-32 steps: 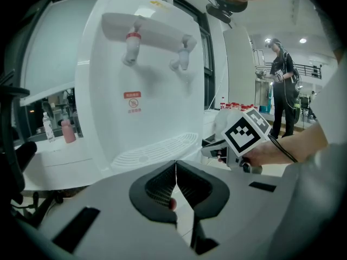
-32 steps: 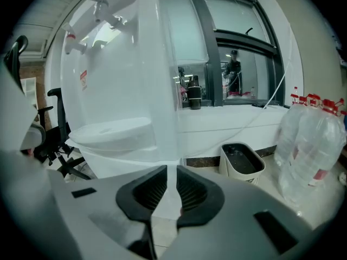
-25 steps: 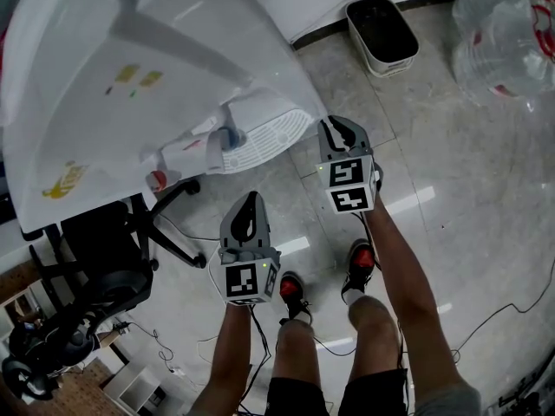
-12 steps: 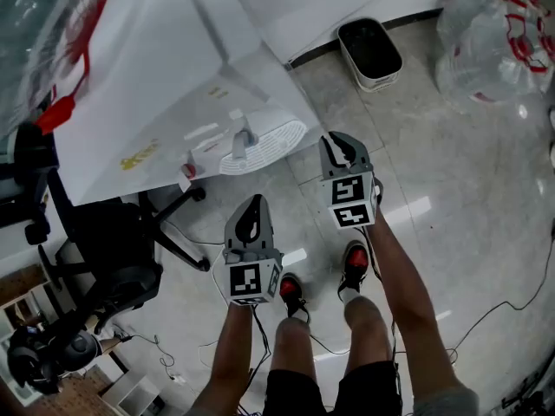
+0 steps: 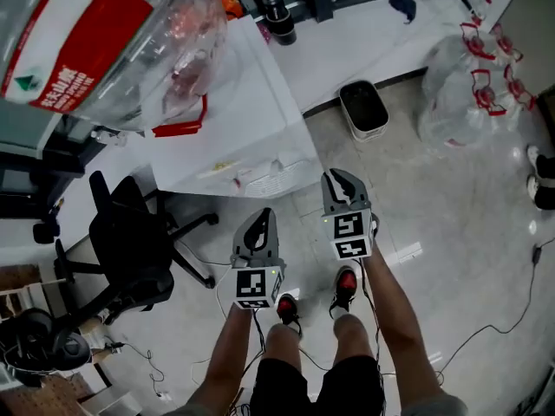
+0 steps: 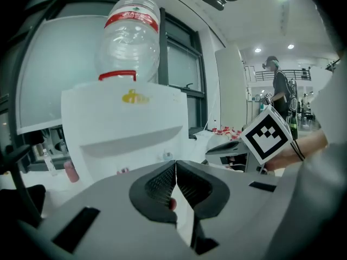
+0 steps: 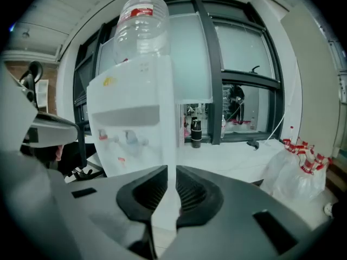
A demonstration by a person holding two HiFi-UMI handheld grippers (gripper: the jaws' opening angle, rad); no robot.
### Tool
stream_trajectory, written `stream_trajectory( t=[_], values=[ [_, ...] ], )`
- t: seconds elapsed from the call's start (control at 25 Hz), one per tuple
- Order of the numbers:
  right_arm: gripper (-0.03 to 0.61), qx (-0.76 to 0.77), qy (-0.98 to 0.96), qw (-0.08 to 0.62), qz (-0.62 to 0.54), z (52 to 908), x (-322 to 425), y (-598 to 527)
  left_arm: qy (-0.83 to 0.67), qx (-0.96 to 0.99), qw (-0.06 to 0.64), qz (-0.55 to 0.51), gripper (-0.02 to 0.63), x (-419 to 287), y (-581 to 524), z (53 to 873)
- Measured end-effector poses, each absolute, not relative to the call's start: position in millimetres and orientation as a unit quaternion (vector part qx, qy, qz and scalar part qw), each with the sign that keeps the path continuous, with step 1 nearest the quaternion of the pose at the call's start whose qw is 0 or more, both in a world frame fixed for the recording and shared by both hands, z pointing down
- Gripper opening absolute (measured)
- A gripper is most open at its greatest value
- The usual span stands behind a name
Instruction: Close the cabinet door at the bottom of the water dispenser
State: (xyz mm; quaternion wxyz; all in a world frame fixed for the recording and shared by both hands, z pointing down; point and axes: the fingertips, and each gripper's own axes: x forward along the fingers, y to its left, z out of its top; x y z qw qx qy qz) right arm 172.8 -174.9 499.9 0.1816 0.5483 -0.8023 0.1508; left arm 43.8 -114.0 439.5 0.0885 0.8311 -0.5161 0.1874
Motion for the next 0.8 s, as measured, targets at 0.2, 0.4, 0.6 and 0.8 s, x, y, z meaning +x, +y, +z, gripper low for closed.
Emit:
stream_trajectory(
  t=[0.2, 0.4, 0.6, 0.8],
  values=[
    [0.039, 0.554, -0.803, 0.171, 0.137, 422, 174, -157, -0.523, 0.831, 0.080, 0.171, 0.026, 37, -105, 374],
    [0.021, 0.551, -0.811, 0.151, 0.122, 342, 168, -134, -0.537, 0.826, 0.070, 0.157, 0.026, 23, -91, 307],
    [0.020, 0.545, -0.824, 0.129, 0.085, 261, 160, -113, -0.540, 0.828, 0.048, 0.144, 0.026, 17, -74, 240],
    [0.020, 0.543, -0.830, 0.115, 0.051, 196, 158, -86, -0.541, 0.831, 0.025, 0.125, 0.025, 14, -53, 178]
  ],
)
